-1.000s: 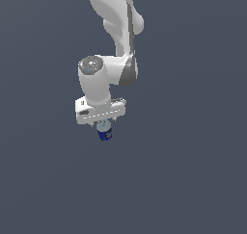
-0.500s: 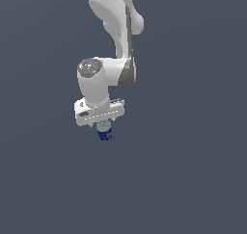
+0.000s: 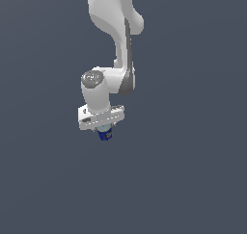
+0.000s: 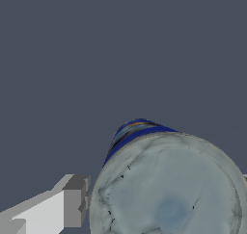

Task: Pick up the object and move it to a goal position.

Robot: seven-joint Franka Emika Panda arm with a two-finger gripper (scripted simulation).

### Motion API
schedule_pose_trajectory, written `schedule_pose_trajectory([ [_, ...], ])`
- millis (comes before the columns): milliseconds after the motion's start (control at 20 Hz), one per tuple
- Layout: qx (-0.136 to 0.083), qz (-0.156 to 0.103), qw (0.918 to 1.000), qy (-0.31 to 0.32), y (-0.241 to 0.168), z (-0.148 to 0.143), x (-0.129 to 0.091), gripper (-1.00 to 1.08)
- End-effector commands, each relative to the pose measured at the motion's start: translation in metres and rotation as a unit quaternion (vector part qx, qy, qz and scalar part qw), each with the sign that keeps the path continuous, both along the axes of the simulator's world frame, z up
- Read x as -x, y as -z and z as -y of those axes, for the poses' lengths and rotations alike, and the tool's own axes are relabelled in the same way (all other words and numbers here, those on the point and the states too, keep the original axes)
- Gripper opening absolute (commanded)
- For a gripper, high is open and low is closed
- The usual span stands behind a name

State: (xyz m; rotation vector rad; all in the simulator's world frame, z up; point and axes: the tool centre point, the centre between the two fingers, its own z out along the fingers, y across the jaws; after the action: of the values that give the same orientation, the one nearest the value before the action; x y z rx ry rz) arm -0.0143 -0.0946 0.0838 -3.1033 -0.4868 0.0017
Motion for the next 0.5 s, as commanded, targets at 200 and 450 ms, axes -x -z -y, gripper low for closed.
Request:
schedule_pose_trajectory([
  [200,0.0,0.001,1.0,0.0,0.0096,0.0005,-0.0013,-1.0],
  [450,0.0,0.001,1.0,0.0,0.0096,0.0005,-0.0013,-1.0],
])
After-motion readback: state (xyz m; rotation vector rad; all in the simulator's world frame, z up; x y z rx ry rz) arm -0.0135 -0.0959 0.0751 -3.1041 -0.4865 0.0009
